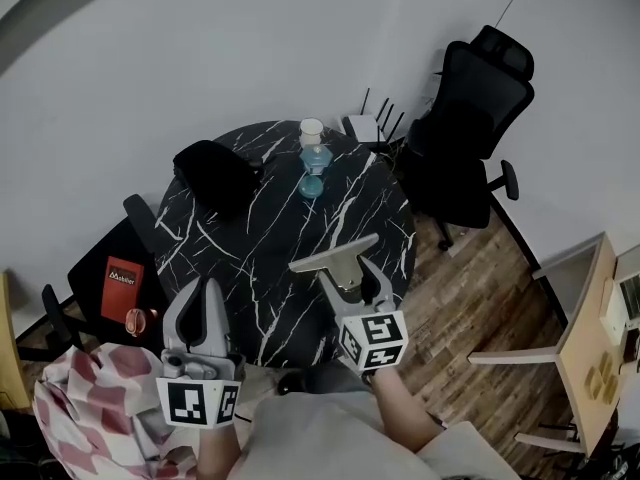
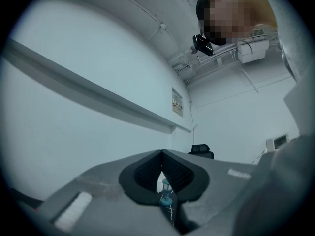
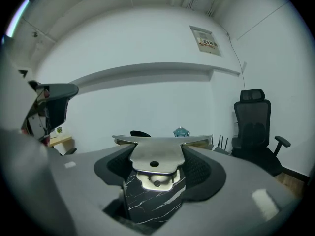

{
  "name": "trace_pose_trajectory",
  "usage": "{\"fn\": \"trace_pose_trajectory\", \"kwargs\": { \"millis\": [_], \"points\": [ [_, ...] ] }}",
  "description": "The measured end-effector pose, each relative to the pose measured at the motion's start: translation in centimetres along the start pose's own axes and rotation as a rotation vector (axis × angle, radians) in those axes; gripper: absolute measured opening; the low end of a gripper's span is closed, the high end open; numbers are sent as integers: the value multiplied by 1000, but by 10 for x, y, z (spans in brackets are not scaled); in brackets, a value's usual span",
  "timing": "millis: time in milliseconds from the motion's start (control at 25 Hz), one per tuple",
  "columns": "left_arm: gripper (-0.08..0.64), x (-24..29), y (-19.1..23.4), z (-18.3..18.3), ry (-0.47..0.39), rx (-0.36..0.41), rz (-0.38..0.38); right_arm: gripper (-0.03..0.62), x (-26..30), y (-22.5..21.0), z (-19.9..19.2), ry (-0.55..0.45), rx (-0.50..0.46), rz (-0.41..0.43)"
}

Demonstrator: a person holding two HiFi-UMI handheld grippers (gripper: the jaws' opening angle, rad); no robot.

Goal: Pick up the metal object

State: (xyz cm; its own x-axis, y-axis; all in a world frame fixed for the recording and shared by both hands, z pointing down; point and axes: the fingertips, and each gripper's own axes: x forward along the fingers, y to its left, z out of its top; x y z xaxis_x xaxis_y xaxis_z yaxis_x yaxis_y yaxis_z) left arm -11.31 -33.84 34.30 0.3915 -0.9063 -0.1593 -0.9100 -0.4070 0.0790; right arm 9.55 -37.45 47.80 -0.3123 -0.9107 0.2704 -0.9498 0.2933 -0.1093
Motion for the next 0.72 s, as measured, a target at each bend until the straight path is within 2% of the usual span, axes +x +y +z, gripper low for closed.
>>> {"fn": "trace_pose_trajectory", "kwargs": {
  "millis": [720],
  "points": [
    [0,-20,-39,24,-66,7,-108,295,-81,-4,54,-190,-17,-92]
  ]
}}
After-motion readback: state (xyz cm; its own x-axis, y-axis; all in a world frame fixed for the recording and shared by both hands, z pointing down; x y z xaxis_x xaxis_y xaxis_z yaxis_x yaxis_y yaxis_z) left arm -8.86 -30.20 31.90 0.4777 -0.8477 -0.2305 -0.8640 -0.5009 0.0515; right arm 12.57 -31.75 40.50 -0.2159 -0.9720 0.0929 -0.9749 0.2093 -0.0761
